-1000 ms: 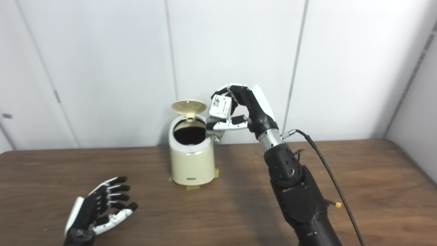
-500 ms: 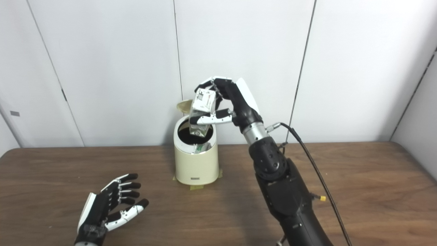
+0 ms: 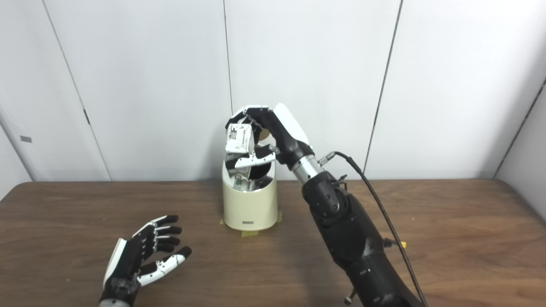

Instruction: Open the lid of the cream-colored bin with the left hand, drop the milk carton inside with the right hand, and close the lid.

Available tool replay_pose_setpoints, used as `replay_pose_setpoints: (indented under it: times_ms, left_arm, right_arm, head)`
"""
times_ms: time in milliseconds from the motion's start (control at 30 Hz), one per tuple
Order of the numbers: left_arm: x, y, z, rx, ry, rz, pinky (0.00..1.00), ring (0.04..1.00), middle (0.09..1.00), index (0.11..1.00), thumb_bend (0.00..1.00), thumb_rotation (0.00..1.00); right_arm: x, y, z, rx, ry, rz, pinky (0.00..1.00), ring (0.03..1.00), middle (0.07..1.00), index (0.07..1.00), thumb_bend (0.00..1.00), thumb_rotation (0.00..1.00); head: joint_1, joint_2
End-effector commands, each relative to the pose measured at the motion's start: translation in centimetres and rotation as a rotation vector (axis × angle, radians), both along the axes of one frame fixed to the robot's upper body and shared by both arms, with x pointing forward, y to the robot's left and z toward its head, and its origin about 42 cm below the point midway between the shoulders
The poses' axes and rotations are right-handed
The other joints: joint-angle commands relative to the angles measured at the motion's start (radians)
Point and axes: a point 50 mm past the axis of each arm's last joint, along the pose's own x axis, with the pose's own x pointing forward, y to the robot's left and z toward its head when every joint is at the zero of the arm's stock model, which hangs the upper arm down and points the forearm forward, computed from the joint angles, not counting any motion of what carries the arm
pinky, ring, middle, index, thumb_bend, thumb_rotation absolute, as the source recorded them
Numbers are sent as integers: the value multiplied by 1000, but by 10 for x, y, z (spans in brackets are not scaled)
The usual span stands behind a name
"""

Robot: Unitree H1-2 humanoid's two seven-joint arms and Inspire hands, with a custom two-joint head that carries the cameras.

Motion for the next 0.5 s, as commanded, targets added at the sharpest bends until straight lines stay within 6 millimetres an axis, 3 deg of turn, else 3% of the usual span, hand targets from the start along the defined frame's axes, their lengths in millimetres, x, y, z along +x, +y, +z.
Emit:
replay_pose_setpoints:
  times_ms: [0,467]
  left_arm:
    - [9,-6,21,-2,-100,-9,647,647,703,770,681,151]
    - [4,-8,24,0,-99,-5,641,650,708,770,672,160]
  right_arm:
    - [5,7,49,13,-176,38,304,356,441,515,526,0]
    - [18,14,50,-135,-237,29,318,370,453,509,527,0]
  head:
    - [2,3]
    - [13,13]
